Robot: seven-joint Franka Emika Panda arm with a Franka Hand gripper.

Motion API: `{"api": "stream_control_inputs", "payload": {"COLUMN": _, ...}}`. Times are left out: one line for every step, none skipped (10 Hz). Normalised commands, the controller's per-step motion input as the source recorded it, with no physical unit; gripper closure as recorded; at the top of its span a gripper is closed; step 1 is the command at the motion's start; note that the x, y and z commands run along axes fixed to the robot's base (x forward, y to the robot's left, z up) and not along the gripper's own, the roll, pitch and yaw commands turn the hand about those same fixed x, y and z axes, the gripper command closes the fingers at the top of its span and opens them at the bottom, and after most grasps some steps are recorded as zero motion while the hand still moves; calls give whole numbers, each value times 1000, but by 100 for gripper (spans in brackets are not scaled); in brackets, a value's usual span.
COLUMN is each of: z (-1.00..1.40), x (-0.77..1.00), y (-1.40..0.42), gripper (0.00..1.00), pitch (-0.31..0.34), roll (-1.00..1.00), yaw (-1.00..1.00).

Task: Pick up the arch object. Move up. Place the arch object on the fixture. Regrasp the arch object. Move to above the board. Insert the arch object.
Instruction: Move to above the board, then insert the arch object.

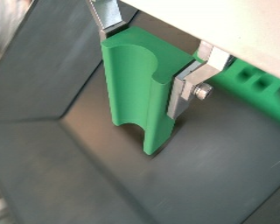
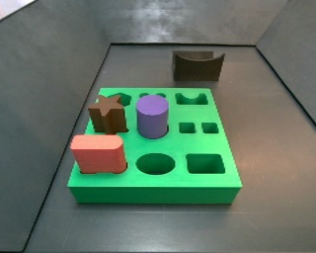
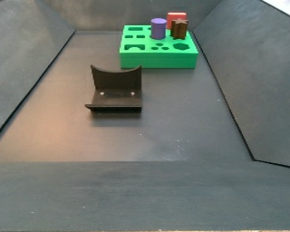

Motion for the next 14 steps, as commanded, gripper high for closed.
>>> {"api": "stream_control_inputs", "payload": {"z": 93, "x": -345, "y": -1000, "gripper": 100, "pitch": 17, "roll": -1000, "yaw": -86}}
{"api": "stream_control_inputs", "payload": {"z": 93, "x": -350, "y": -1000, "gripper": 100, "pitch": 18, "roll": -1000, "yaw": -84}}
{"api": "stream_control_inputs", "payload": {"z": 93, "x": -359, "y": -1000, "gripper": 100, "pitch": 17, "roll": -1000, "yaw": -83}}
{"api": "stream_control_inputs", "payload": {"z": 96, "x": -384, "y": -1000, "gripper": 100, "pitch": 11, "roll": -1000, "yaw": -78}}
{"api": "stream_control_inputs", "payload": {"z": 93, "x": -402, "y": -1000, "gripper": 100, "pitch": 2, "roll": -1000, "yaw": -74}}
{"api": "stream_control_inputs", "payload": {"z": 98, "x": -414, "y": -1000, "gripper": 100, "pitch": -7, "roll": -1000, "yaw": -72}}
{"api": "stream_control_inputs", "payload": {"z": 70, "x": -348, "y": -725, "gripper": 100, "pitch": -27, "roll": -720, "yaw": -39}}
{"api": "stream_control_inputs", "payload": {"z": 45, "x": -270, "y": -515, "gripper": 100, "pitch": -40, "roll": -563, "yaw": -28}}
{"api": "stream_control_inputs", "payload": {"z": 24, "x": -154, "y": -244, "gripper": 100, "pitch": -37, "roll": -339, "yaw": -18}}
{"api": "stream_control_inputs", "payload": {"z": 13, "x": -92, "y": -119, "gripper": 100, "pitch": -30, "roll": -204, "yaw": -9}}
{"api": "stream_control_inputs", "payload": {"z": -440, "x": 697, "y": 526, "gripper": 100, "pitch": 57, "roll": -153, "yaw": -143}}
{"api": "stream_control_inputs", "payload": {"z": -586, "x": 774, "y": 663, "gripper": 100, "pitch": 46, "roll": -123, "yaw": -26}}
{"api": "stream_control_inputs", "payload": {"z": -597, "x": 789, "y": 780, "gripper": 100, "pitch": 60, "roll": -63, "yaw": 0}}
{"api": "stream_control_inputs", "payload": {"z": -554, "x": 866, "y": 760, "gripper": 100, "pitch": 40, "roll": -37, "yaw": 0}}
